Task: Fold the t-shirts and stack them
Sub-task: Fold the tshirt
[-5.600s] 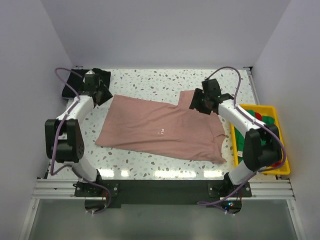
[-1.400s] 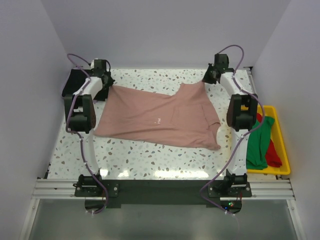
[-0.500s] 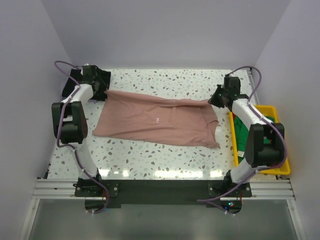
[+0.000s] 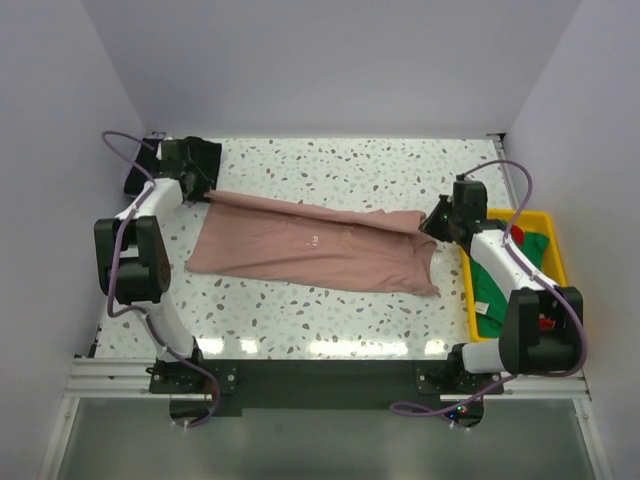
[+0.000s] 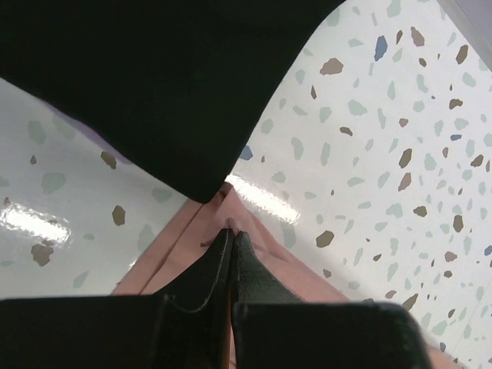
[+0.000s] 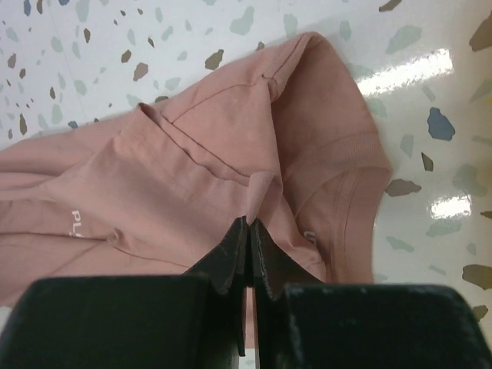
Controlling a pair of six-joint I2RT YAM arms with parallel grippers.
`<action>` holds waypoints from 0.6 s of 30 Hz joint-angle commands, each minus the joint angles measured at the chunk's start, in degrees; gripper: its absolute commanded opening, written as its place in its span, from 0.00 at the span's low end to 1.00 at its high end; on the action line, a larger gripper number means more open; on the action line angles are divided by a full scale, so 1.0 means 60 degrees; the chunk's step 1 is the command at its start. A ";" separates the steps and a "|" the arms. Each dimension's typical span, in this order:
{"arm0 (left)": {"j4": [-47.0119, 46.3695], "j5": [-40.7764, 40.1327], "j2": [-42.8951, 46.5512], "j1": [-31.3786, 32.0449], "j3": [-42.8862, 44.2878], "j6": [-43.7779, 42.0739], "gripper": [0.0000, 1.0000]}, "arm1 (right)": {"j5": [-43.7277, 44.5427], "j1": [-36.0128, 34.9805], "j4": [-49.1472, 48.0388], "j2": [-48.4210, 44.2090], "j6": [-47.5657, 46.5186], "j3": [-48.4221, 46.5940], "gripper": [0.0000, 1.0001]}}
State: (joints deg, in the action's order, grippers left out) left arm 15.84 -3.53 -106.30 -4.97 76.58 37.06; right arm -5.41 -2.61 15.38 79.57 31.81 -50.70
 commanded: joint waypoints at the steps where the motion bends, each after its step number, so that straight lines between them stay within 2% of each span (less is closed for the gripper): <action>1: -0.0046 -0.0407 0.0607 -0.0211 -0.0267 0.0122 0.00 | 0.0037 -0.0048 -0.0351 -0.0459 0.0103 0.0377 0.00; 6: -0.0120 -0.0481 0.0754 -0.0255 -0.0925 0.0224 0.00 | 0.0008 -0.0063 -0.0541 -0.0401 0.0161 0.0889 0.00; 10: -0.0441 -0.0145 0.0813 -0.0416 -0.1497 0.0430 0.00 | -0.0123 -0.0063 -0.0672 -0.0167 0.0220 0.1125 0.04; 12: -0.0588 0.0118 0.0740 -0.0475 -0.1673 0.0518 0.06 | -0.0284 -0.0077 -0.0746 -0.0079 0.0220 0.1242 0.11; 13: -0.0632 0.0207 0.0725 -0.0518 -0.1703 0.0532 0.06 | -0.0357 -0.0077 -0.0775 -0.0093 0.0191 0.1271 0.13; 14: -0.0705 0.0294 0.0768 -0.0519 -0.1805 0.0518 0.08 | -0.0387 -0.0077 -0.0790 -0.0136 0.0206 0.1344 0.22; 16: -0.0852 0.0369 0.0900 -0.0548 -0.1908 0.0489 0.24 | -0.0533 -0.0077 -0.0790 -0.0283 0.0118 0.1360 0.34; 17: -0.0925 0.0369 0.1103 -0.0548 -0.1995 0.0489 0.30 | -0.0577 -0.0077 -0.0732 -0.0370 0.0103 0.1345 0.45; 18: -0.0954 0.0369 0.1193 -0.0548 -0.2025 0.0474 0.40 | -0.0592 -0.0077 -0.0659 -0.0429 0.0074 0.1302 0.49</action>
State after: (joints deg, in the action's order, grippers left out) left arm 14.20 -2.48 -103.94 -7.73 65.08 39.35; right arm -7.22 -2.98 13.65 78.65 32.73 -42.76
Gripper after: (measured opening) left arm 0.335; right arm 0.445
